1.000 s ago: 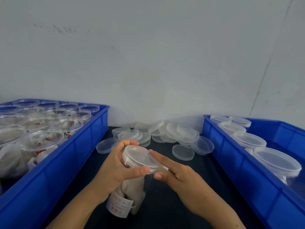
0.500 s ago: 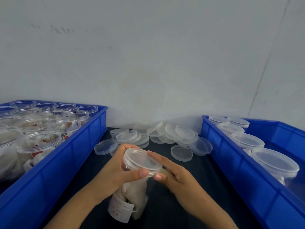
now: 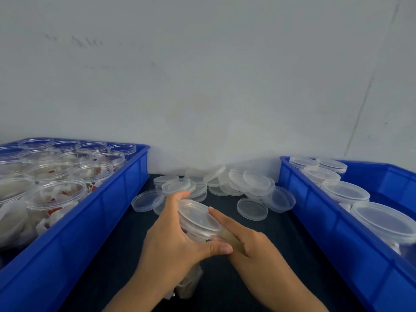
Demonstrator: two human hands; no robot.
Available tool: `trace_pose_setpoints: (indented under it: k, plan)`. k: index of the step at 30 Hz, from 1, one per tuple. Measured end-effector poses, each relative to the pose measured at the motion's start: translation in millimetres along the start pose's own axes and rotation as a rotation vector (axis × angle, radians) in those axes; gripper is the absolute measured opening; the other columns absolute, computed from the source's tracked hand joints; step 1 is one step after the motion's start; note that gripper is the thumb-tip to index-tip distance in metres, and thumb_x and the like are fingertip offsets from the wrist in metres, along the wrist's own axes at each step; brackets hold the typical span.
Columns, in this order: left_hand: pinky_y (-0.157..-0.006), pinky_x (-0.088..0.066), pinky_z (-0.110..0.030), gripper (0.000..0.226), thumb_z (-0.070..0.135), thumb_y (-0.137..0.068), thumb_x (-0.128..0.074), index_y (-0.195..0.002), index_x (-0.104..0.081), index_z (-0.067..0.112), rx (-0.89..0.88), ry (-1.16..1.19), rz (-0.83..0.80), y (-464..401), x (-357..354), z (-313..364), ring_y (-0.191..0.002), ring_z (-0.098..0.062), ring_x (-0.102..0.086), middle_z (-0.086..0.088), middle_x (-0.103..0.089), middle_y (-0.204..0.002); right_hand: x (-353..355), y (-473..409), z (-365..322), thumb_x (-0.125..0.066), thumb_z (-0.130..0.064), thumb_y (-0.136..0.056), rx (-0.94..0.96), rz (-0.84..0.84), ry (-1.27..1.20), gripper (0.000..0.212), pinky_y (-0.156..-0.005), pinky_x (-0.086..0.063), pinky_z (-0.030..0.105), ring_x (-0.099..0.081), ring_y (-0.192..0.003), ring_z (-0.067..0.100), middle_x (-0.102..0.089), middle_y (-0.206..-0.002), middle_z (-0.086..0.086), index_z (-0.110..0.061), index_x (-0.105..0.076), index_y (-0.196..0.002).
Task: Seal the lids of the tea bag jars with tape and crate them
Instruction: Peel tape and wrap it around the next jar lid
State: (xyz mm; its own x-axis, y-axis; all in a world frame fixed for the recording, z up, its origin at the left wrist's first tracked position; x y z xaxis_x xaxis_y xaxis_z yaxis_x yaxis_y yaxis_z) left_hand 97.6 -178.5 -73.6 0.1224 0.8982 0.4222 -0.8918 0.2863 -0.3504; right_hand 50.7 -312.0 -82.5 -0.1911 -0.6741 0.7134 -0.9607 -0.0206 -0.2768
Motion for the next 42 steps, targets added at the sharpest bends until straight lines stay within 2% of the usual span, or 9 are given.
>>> trace_pose_setpoints:
  k: [5, 9, 14, 16, 18, 20, 27, 36, 42]
  plan:
    - [-0.071, -0.041, -0.011, 0.106, 0.09, -0.011, -0.067, -0.108, -0.039, 0.056, -0.006, 0.045, 0.027, -7.5, 0.9, -6.6, -0.094, 0.016, -0.052, 0.028, -0.058, -0.1, -2.3, 3.9, -0.8, -0.042, -0.039, -0.1, -0.013, -0.064, 0.019, 0.057, -0.094, -0.042, 0.015, -0.054, -0.109, -0.004, -0.059, -0.122, -0.019, -0.075, -0.009, -0.131]
    - [-0.073, -0.042, -0.013, 0.093, 0.087, -0.025, -0.07, -0.107, -0.042, 0.051, -0.027, 0.038, 0.021, -9.6, -0.4, -8.4, -0.095, 0.018, -0.053, 0.043, -0.052, -0.104, -1.5, 6.2, 3.8, -0.035, -0.05, -0.098, -0.034, -0.106, -0.015, 0.053, -0.099, -0.034, 0.014, -0.043, -0.127, -0.003, -0.049, -0.14, -0.019, -0.063, -0.01, -0.143]
    - [-0.072, -0.043, -0.012, 0.091, 0.08, -0.03, -0.069, -0.108, -0.043, 0.042, -0.023, -0.022, 0.036, -12.1, -0.2, -8.0, -0.092, 0.015, -0.054, 0.027, -0.059, -0.097, -2.8, 8.0, 15.1, -0.034, -0.051, -0.099, -0.183, -0.057, -0.003, 0.068, -0.082, -0.039, 0.016, -0.056, -0.104, 0.002, -0.061, -0.11, -0.014, -0.038, 0.006, -0.152]
    - [-0.074, -0.045, -0.013, 0.096, 0.081, -0.031, -0.068, -0.114, -0.041, 0.042, -0.043, -0.079, 0.025, -10.0, -2.8, -3.7, -0.093, 0.009, -0.056, 0.024, -0.057, -0.099, -3.2, 11.2, 26.7, -0.033, -0.056, -0.098, -0.301, -0.094, 0.014, 0.072, -0.084, -0.035, 0.018, -0.054, -0.109, 0.006, -0.058, -0.118, -0.011, -0.023, -0.004, -0.155]
    - [-0.077, -0.047, -0.015, 0.097, 0.082, -0.032, -0.067, -0.115, -0.038, 0.042, -0.068, -0.12, 0.017, -8.0, -6.2, -0.1, -0.094, 0.006, -0.056, 0.024, -0.057, -0.1, -2.6, 15.8, 37.6, -0.031, -0.06, -0.096, -0.4, -0.177, 0.081, 0.061, -0.086, -0.039, 0.023, -0.055, -0.101, 0.008, -0.058, -0.11, -0.007, -0.017, -0.041, -0.138]
    - [-0.078, -0.046, -0.014, 0.094, 0.083, -0.033, -0.066, -0.113, -0.036, 0.044, -0.086, -0.145, 0.013, -7.1, -8.3, 2.3, -0.094, 0.007, -0.055, 0.025, -0.055, -0.099, -1.1, 16.7, 38.4, -0.031, -0.061, -0.096, -0.417, -0.219, 0.118, 0.052, -0.081, -0.044, 0.026, -0.056, -0.084, 0.008, -0.057, -0.09, -0.007, -0.018, -0.059, -0.105]
    - [-0.083, -0.05, -0.021, 0.098, 0.081, -0.035, -0.069, -0.12, -0.04, 0.04, -0.083, -0.11, 0.053, -9.2, -0.2, -4.7, -0.098, -0.001, -0.058, 0.021, -0.058, -0.104, -4.4, 10.6, 29.9, -0.039, -0.057, -0.095, -0.345, -0.17, -0.077, 0.047, -0.059, -0.041, 0.019, -0.046, -0.051, 0.001, -0.054, -0.057, -0.008, -0.019, -0.056, -0.074]
    - [-0.069, -0.037, -0.009, 0.099, 0.075, -0.041, -0.069, -0.126, -0.036, 0.037, -0.058, -0.151, 0.116, -9.0, 7.6, -4.8, -0.096, 0.002, -0.054, 0.022, -0.054, -0.106, -8.3, 4.8, 27.2, -0.044, -0.051, -0.096, -0.295, 0.029, -0.204, 0.042, -0.061, -0.034, 0.032, -0.037, -0.058, 0.01, -0.041, -0.061, -0.006, -0.02, -0.044, -0.067]
    - [-0.073, -0.035, -0.013, 0.098, 0.074, -0.043, -0.071, -0.127, -0.036, 0.038, -0.084, -0.235, 0.113, -10.0, 12.2, -4.6, -0.096, 0.001, -0.05, 0.023, -0.051, -0.106, -19.6, 4.9, 26.3, -0.045, -0.043, -0.099, -0.276, -0.121, -0.263, 0.035, -0.064, -0.036, 0.031, -0.041, -0.063, 0.01, -0.046, -0.066, -0.006, -0.019, -0.048, -0.073]
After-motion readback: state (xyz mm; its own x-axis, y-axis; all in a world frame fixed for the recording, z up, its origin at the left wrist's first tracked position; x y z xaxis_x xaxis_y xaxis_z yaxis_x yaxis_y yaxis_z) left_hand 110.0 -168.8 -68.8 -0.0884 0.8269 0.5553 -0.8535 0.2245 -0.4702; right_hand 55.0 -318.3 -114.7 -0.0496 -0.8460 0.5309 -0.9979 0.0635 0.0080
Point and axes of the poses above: each hand's wrist, its own y-axis away from the middle knuckle, its own x-axis out of the back of the hand, z = x × y, the point moved 10 cm from there along -y, towards the middle knuckle
